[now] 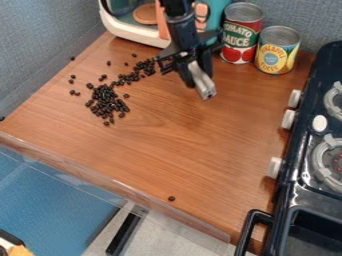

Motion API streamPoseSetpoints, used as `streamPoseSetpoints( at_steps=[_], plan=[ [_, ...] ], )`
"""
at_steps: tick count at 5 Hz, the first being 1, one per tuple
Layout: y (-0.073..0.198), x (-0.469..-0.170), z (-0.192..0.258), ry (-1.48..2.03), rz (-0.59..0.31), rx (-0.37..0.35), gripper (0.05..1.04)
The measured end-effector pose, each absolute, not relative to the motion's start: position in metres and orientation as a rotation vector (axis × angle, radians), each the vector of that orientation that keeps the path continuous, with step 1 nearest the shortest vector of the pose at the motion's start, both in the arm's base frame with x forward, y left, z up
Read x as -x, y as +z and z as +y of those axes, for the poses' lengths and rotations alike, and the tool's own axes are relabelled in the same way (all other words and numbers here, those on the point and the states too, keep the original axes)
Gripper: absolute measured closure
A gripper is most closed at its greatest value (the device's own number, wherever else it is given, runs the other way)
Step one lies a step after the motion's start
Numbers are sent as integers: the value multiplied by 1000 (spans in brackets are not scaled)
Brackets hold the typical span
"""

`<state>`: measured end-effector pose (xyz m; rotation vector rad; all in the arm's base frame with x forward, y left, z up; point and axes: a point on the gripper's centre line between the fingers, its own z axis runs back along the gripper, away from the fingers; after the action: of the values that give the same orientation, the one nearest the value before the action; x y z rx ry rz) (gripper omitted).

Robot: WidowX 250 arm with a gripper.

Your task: Sweep into pile

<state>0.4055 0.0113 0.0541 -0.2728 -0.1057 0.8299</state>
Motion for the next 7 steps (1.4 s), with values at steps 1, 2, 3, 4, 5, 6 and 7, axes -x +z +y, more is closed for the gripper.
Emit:
streamPoseSetpoints(
  at_steps=[1, 2, 3, 4, 5, 6, 7],
  plan=[
    [40, -413, 16, 840, -86, 247, 698],
    [28, -419, 23, 865, -71, 200, 698],
    [17, -418, 30, 896, -50, 144, 698],
    [16, -418, 32, 899, -55, 132, 698],
    [16, -419, 34, 907, -66, 122, 698],
    [16, -419, 37, 913, -69, 129, 698],
    [12, -413, 43, 939, -61, 135, 698]
  ],
)
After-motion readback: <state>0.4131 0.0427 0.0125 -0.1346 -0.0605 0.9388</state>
